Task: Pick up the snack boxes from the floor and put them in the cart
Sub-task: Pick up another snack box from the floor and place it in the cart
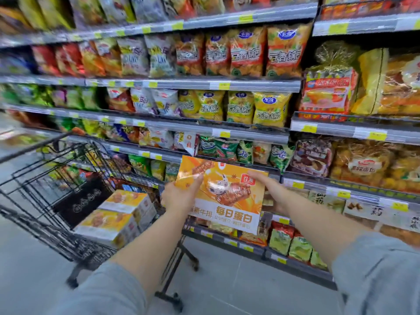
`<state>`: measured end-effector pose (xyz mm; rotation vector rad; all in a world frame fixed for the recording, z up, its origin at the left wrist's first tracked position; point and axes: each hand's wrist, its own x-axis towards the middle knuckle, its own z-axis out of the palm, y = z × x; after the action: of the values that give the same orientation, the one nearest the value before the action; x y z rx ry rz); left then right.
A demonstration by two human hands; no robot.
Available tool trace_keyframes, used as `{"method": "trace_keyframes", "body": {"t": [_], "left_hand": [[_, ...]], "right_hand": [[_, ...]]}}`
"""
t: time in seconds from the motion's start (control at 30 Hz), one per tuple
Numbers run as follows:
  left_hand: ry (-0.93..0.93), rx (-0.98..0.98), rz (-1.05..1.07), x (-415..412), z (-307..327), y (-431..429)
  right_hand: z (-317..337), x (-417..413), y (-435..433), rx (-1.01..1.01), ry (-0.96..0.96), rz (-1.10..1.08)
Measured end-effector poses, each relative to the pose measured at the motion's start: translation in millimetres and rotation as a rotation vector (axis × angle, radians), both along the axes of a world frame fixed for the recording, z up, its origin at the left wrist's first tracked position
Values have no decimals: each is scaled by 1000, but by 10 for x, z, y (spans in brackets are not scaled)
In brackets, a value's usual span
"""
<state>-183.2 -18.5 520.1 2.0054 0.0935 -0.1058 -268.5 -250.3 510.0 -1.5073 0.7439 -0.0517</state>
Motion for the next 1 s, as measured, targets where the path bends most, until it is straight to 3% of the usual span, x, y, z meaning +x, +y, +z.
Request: {"method": "trace_keyframes", "body": {"t": [0.33, 0.53, 0.77, 1.0], "left_hand": [[35, 109, 56, 677, -155, 1674], [68, 135, 29, 1123, -283, 2477], [151, 162, -17, 1544, -322, 2837], [206, 44, -72, 2214, -532, 2857]], "right_hand": [[-34, 794, 1741, 31, 42, 197], [-149, 1268, 2522, 35, 34, 200], [-260, 1713, 2886, 27, 120, 201], [-435, 2387, 2857, 34, 177, 174]]}}
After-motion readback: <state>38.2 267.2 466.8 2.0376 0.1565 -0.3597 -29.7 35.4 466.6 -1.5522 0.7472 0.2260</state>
